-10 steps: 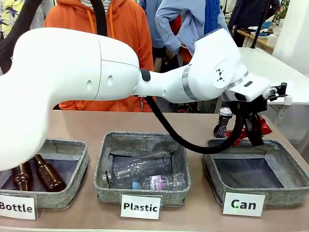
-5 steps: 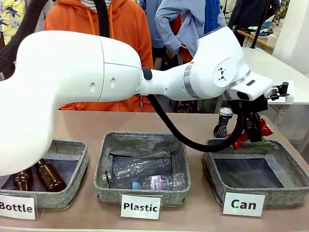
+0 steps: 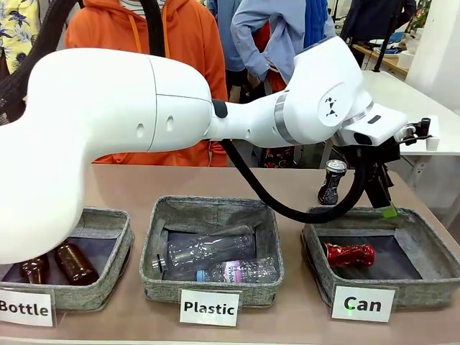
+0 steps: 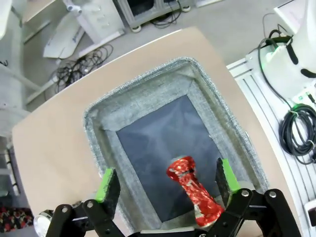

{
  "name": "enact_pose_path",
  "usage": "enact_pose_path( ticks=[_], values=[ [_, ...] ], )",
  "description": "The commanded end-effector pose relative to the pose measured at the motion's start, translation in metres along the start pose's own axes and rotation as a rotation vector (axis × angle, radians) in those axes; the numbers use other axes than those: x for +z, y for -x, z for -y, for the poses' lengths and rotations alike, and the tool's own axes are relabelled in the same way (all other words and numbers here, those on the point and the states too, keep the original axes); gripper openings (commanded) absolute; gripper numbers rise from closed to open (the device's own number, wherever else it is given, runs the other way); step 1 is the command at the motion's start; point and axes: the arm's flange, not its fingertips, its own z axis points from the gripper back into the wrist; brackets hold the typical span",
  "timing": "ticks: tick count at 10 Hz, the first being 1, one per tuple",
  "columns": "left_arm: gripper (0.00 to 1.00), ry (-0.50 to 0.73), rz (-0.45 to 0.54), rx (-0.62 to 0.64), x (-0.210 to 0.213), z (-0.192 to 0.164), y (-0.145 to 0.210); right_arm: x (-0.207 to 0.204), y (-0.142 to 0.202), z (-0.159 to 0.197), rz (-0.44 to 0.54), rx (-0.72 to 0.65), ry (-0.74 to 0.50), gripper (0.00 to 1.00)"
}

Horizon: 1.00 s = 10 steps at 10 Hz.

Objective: Sort the can waste into the basket.
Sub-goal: Pick up the can waste from the table and place it in the right Fabric basket.

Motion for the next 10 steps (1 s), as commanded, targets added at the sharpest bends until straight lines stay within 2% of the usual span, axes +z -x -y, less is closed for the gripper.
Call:
enact_pose_path(
  ticks=[1, 2, 5, 7, 8, 10],
  values=[
    [1.0, 0.0, -0.022, 0.049, 0.01, -0.008, -0.008, 0.0, 0.0, 0.0, 0.0, 0.0, 0.0, 1.0],
    [1.0, 0.081, -0.012, 0.084, 0.029, -0.001, -0.005, -0.007, -0.003, -0.006, -0.001, 0.006, -0.033, 1.0],
    [1.0, 0.104, -0.024, 0.353, 0.136, 0.045, 0.027, -0.071, -0.023, -0.044, 0.012, 0.053, -0.11, 1.0],
    [1.0, 0.051, 0.079, 0.529, 0.205, 0.092, 0.069, -0.129, -0.021, -0.082, -0.025, 0.077, -0.19, 1.0],
    [1.0, 0.041, 0.143, 0.688, 0.237, 0.118, 0.096, -0.162, -0.017, -0.106, -0.046, 0.095, -0.208, 1.0],
    [1.0, 0.064, 0.288, 0.867, 0.28, 0.161, 0.144, -0.209, -0.014, -0.139, -0.132, 0.022, -0.29, 1.0]
  ],
)
